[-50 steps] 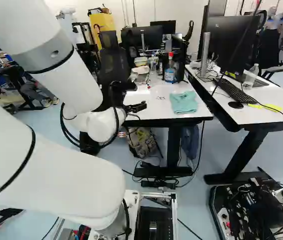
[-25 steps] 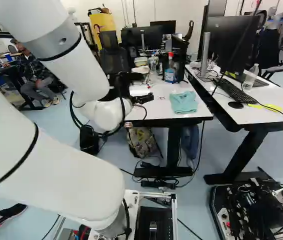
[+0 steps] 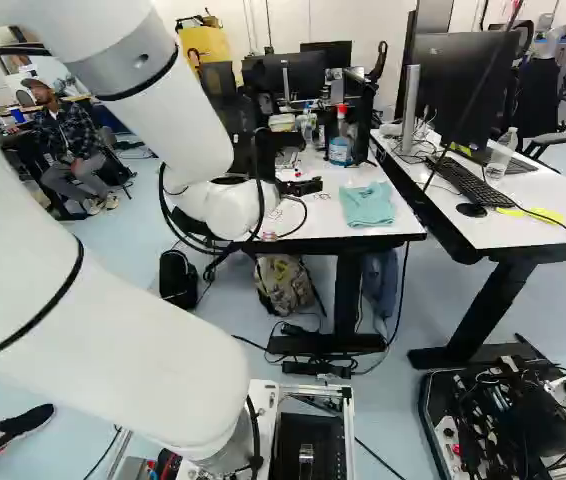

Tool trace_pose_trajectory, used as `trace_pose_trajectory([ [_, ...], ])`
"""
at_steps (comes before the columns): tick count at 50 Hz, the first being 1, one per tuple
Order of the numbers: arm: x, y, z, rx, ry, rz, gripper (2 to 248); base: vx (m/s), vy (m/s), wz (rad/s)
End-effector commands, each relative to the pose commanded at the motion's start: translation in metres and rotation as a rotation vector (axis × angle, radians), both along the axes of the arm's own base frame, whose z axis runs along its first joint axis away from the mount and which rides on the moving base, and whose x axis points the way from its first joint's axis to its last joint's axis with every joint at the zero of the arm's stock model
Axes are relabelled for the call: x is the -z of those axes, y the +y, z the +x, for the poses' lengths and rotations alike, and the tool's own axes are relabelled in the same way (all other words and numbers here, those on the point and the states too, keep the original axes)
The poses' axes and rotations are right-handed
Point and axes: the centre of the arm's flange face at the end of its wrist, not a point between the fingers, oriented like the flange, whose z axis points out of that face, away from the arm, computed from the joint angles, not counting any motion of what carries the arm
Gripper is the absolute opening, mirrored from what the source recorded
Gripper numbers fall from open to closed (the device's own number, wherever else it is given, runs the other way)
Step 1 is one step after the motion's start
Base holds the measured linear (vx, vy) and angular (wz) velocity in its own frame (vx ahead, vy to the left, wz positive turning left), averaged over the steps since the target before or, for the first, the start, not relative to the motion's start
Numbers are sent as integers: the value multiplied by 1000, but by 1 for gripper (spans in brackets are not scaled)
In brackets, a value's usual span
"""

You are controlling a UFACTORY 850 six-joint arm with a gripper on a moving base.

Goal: Clean the table with the green towel

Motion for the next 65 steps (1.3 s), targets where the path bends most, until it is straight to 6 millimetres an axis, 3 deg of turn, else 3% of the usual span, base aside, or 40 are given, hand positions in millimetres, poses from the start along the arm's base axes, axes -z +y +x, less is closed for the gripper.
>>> trace_pose_trajectory([
  [65,-35,-88,65,163,289,85,247,0,0,0],
])
